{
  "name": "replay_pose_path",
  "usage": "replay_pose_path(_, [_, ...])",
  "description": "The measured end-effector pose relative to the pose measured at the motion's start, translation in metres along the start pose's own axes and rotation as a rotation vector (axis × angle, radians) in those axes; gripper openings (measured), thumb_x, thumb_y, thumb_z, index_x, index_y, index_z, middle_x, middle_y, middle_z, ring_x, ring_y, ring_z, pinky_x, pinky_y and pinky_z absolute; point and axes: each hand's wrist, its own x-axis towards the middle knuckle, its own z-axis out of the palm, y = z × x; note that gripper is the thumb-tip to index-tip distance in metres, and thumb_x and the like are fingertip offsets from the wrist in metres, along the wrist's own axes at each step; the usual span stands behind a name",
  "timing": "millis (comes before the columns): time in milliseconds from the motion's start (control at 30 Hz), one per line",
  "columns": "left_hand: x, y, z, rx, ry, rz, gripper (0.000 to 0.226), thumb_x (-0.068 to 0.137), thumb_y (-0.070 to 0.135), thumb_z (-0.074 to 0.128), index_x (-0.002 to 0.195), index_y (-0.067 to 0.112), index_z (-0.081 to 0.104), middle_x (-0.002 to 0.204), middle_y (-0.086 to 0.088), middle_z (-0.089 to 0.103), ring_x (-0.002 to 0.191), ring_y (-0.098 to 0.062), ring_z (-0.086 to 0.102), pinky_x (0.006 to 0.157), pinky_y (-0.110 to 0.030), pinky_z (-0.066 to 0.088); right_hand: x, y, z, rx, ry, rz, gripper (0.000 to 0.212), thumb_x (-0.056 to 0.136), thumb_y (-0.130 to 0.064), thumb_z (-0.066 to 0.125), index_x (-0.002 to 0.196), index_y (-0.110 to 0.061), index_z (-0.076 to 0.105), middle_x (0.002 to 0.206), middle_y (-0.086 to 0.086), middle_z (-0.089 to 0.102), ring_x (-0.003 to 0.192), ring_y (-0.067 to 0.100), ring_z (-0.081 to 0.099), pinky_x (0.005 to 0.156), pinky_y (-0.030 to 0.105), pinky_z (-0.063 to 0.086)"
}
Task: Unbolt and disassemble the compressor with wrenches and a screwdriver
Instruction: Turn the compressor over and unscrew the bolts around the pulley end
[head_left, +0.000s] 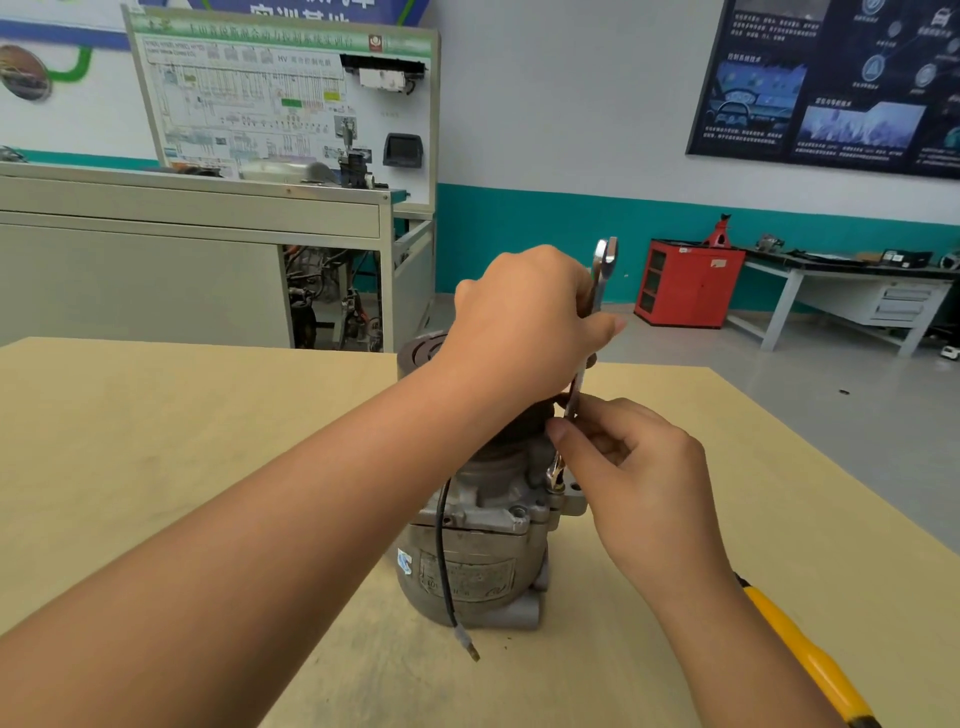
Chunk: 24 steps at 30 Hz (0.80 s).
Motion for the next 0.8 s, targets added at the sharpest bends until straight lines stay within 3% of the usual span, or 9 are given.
replay_pose_path(67, [0.000,-0.006,-0.002,-0.048,-0.015,-0.014,0.030,0.091,0.037,0.059,0.079,0.012,0.068,0.077,0.003,0.072,0.081,-0.017,0.065,0.083,-0.040,0.051,0.001,0.000,-0.001,-0.019,-0.028,-0.022,0.009,0.086,-0.009,0.066,0.090,-0.011,0.074,0.061,-0.008,0.051,0.064,0.001,0.051,0.054,0.012,0.034])
replay_pose_path(133, [0.000,-0.013,-0.005,-0.080,-0.027,-0.017,0.034,0.089,0.040,0.061,0.076,0.010,0.068,0.065,0.004,0.065,0.063,-0.007,0.059,0.066,-0.027,0.051,0.001,0.001,-0.002,-0.020,-0.042,-0.022,0.012,0.086,-0.007,0.065,0.090,-0.014,0.074,0.062,-0.006,0.049,0.063,0.003,0.048,0.054,0.012,0.032])
replay_pose_path(200, [-0.002,-0.017,-0.008,-0.083,-0.045,-0.006,0.032,0.087,0.043,0.063,0.071,0.014,0.065,0.054,0.006,0.050,0.047,-0.004,0.044,0.045,-0.012,0.034,0.001,0.002,-0.004,0.030,-0.048,0.005,0.020,0.086,-0.007,0.066,0.083,-0.026,0.073,0.061,-0.002,0.052,0.060,0.004,0.048,0.054,0.012,0.033])
replay_pose_path(233, [-0.003,-0.018,-0.009,-0.086,-0.053,-0.004,0.030,0.086,0.043,0.064,0.071,0.018,0.064,0.055,0.007,0.048,0.047,-0.004,0.042,0.042,-0.012,0.031,0.001,0.002,-0.005,0.068,-0.047,0.032,0.028,0.085,-0.008,0.067,0.080,-0.035,0.069,0.061,-0.002,0.056,0.059,0.004,0.049,0.054,0.011,0.035])
replay_pose_path(333, [-0.005,-0.021,-0.010,-0.112,-0.063,-0.001,0.027,0.085,0.044,0.066,0.072,0.020,0.061,0.057,0.008,0.050,0.051,-0.004,0.042,0.044,-0.012,0.031,0.001,0.001,-0.005,0.123,-0.040,0.094,0.030,0.083,-0.011,0.069,0.076,-0.039,0.060,0.070,-0.008,0.065,0.060,0.005,0.056,0.057,0.011,0.042])
replay_pose_path(500, [-0.010,-0.020,-0.016,-0.131,-0.058,-0.009,0.035,0.082,0.042,0.069,0.062,0.021,0.050,0.045,0.012,0.045,0.044,0.002,0.041,0.043,-0.009,0.031,0.000,0.000,-0.006,0.136,-0.050,0.120,0.023,0.083,-0.012,0.068,0.073,-0.032,0.062,0.073,-0.011,0.067,0.066,0.007,0.060,0.062,0.016,0.047])
replay_pose_path(600, [-0.015,-0.017,-0.016,-0.088,0.009,-0.024,0.037,0.081,0.043,0.069,0.059,0.023,0.047,0.051,0.013,0.047,0.048,0.010,0.045,0.045,-0.006,0.033,-0.001,-0.001,-0.007,0.144,-0.080,0.108,0.024,0.084,-0.011,0.066,0.075,-0.033,0.064,0.074,-0.013,0.068,0.070,0.005,0.062,0.065,0.019,0.048])
replay_pose_path(667, [-0.019,-0.014,-0.015,-0.041,0.071,-0.039,0.038,0.082,0.042,0.068,0.057,0.023,0.045,0.053,0.011,0.047,0.050,0.002,0.048,0.043,-0.012,0.032,-0.002,-0.002,-0.008,0.121,-0.089,0.068,0.024,0.083,-0.011,0.067,0.078,-0.034,0.065,0.078,-0.015,0.068,0.074,0.003,0.061,0.063,0.013,0.045])
replay_pose_path(800, [-0.024,-0.009,-0.013,-0.011,0.130,-0.055,0.036,0.084,0.035,0.065,0.058,0.022,0.044,0.055,0.007,0.047,0.056,-0.009,0.044,0.055,-0.027,0.032,-0.002,-0.002,-0.008,0.038,-0.046,-0.015,0.020,0.074,-0.009,0.076,0.077,-0.027,0.068,0.071,-0.011,0.064,0.071,0.001,0.057,0.060,0.009,0.039])
